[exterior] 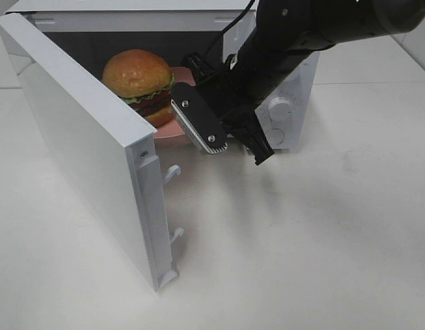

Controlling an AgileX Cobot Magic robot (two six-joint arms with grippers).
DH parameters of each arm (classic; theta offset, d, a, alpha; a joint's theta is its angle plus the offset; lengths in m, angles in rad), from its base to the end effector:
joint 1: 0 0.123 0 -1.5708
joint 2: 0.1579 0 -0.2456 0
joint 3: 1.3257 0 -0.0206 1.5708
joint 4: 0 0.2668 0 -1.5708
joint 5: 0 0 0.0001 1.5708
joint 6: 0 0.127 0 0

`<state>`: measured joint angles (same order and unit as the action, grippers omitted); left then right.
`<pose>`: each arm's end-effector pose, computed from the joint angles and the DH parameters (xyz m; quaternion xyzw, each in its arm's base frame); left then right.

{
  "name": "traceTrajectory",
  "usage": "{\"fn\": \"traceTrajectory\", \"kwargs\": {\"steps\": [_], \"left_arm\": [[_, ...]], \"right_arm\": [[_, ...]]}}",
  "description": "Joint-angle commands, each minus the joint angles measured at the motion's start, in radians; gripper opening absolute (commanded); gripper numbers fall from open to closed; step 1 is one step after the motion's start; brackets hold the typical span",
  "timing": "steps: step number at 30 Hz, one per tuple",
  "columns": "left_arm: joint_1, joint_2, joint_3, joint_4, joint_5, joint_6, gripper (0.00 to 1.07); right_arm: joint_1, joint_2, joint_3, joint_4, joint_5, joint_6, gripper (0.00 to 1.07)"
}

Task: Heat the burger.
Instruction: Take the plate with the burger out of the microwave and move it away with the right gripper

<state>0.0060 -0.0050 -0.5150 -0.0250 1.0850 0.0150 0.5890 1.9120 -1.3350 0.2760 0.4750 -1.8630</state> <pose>0.0773 -0.0023 0.2711 0.0046 0.8543 -0.0070 0.5198 0.3537 0.2554 0.1288 -0.8566 0.4118 -0.0982 0.2950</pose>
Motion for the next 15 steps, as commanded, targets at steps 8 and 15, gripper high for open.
{"fn": "traceTrajectory", "kwargs": {"steps": [8,15], "left_arm": [[0.002,-0.016,-0.001,-0.01,-0.012,-0.001,0.98],[0.002,-0.016,-0.001,-0.01,-0.012,-0.001,0.98]], "right_arm": [[-0.005,-0.166,0.151,0.009,-0.092,0.012,0.0],[-0.005,-0.235,0.231,0.009,-0.093,0.013,0.0]]}}
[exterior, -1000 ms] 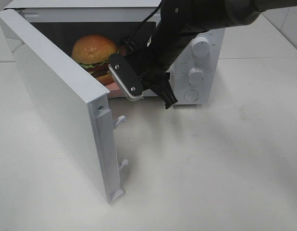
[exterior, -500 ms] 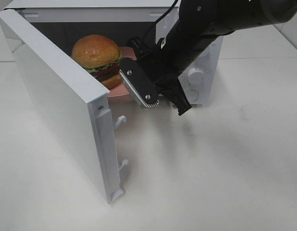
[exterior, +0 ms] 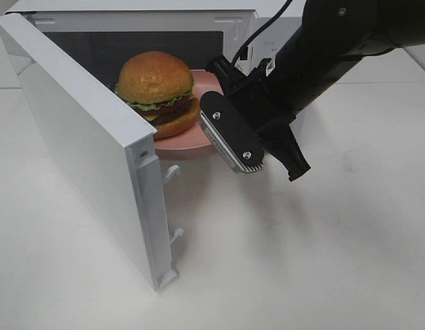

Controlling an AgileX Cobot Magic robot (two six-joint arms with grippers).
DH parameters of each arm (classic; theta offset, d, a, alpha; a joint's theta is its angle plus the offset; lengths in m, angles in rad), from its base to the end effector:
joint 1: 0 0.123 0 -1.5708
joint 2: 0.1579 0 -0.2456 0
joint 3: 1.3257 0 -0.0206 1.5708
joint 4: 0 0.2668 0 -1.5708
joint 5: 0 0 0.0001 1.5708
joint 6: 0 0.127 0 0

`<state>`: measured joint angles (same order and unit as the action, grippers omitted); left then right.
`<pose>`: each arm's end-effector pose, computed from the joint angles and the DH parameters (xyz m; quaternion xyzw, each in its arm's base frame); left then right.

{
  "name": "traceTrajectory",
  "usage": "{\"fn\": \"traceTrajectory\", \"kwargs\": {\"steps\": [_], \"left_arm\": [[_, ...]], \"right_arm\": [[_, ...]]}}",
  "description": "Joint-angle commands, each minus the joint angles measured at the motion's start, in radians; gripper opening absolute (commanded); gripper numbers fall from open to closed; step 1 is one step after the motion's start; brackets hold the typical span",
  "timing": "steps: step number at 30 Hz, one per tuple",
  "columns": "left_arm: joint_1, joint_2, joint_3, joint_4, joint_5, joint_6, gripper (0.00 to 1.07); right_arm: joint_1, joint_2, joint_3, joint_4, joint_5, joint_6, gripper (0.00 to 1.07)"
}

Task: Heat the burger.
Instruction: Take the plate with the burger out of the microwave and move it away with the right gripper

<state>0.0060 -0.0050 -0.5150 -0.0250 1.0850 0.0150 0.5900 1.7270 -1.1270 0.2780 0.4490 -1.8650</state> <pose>0.0773 -0.0023 0.2711 0.0046 0.8543 -0.0070 0.5198 0.3174 0.2307 0.1413 -0.8557 0.4132 -0.1005 0.2950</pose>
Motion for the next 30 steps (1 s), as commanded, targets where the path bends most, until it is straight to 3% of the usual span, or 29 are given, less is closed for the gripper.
{"fn": "traceTrajectory", "kwargs": {"steps": [1,24,30], "left_arm": [[0.002,-0.016,-0.001,-0.01,-0.012,-0.001,0.98],[0.002,-0.016,-0.001,-0.01,-0.012,-0.001,0.98],[0.002,-0.016,-0.001,-0.01,-0.012,-0.001,0.98]], "right_arm": [[-0.006,-0.074,0.054,0.006,-0.071,0.018,0.0],[-0.006,-0.383,0.365,-0.007,-0.119,0.09,0.0],[-0.006,-0.502,0.455,-0.119,-0.116,0.238,0.0]]}}
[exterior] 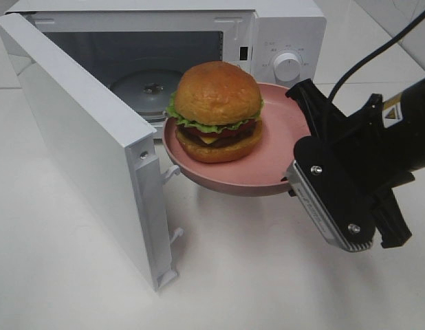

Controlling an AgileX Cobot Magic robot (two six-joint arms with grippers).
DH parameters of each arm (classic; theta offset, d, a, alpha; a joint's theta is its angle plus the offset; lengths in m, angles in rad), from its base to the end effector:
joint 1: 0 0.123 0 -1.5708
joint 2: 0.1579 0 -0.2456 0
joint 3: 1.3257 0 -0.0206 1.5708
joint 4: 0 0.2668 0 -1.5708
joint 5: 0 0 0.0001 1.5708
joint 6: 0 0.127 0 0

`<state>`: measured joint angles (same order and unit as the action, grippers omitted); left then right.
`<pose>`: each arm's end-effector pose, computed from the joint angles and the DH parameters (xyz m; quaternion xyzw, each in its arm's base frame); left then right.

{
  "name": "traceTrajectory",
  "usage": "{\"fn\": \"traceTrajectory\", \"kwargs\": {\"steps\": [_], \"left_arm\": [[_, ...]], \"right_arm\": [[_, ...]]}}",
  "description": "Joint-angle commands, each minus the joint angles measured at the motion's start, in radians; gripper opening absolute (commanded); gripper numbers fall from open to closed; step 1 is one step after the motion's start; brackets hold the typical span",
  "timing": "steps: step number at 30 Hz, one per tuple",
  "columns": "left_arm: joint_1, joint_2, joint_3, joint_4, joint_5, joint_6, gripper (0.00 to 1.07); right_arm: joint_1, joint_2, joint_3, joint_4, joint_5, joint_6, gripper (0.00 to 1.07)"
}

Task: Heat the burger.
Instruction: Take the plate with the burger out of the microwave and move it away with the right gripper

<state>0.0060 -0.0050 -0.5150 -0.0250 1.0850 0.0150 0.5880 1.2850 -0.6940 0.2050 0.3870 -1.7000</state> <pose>0.0773 -0.0023 0.2711 0.0046 0.8543 -0.0070 0.5198 0.2380 0.1704 0.1579 -0.8220 0.4578 -0.1173 0.3177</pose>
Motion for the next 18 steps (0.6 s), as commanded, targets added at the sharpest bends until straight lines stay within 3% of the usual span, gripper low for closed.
{"fn": "traceTrajectory", "kwargs": {"steps": [1,18], "left_arm": [[0.002,-0.016,-0.001,-0.01,-0.012,-0.001,0.98],[0.002,-0.016,-0.001,-0.01,-0.012,-0.001,0.98]], "right_arm": [[-0.004,-0.06,0.022,-0.046,-0.054,0.073,0.0],[-0.004,-0.35,0.236,-0.322,-0.028,0.496,0.01]]}}
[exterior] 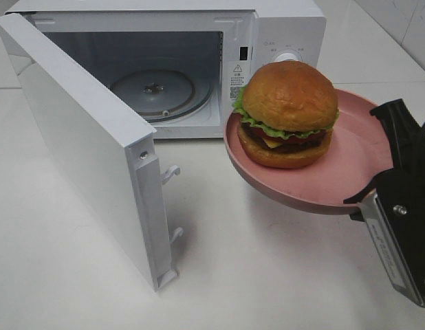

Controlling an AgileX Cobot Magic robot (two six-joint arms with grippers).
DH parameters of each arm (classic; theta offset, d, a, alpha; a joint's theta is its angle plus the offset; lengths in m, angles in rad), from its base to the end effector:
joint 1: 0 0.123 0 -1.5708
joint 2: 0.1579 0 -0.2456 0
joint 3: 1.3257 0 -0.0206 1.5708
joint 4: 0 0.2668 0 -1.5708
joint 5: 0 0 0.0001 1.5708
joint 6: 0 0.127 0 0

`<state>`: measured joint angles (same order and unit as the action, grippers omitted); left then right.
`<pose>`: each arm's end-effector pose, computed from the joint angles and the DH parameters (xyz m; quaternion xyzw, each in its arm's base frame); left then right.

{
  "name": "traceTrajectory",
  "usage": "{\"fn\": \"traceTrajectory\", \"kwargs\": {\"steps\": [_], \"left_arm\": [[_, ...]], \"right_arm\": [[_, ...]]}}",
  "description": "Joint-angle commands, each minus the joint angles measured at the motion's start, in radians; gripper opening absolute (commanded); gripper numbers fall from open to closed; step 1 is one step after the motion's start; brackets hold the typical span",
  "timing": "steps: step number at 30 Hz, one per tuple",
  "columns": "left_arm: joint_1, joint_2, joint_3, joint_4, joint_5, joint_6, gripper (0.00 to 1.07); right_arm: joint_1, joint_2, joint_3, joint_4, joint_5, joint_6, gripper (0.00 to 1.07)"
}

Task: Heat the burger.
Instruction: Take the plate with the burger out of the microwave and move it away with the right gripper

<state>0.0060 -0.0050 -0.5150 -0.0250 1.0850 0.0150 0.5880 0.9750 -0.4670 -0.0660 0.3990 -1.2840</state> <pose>0.0773 -0.0023 0.2711 0.0046 0.8543 -0.0070 0.5198 0.1969 0.1273 0.1624 -0.7627 0.5324 -0.1467 0.3367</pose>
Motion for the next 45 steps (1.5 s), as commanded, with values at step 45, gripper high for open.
{"fn": "traceTrajectory", "kwargs": {"steps": [45], "left_arm": [[0.002,-0.016,-0.001,-0.01,-0.012,-0.001,0.98]], "right_arm": [[-0.005,0.132,0.087,-0.72,0.318,1.669,0.01]]}}
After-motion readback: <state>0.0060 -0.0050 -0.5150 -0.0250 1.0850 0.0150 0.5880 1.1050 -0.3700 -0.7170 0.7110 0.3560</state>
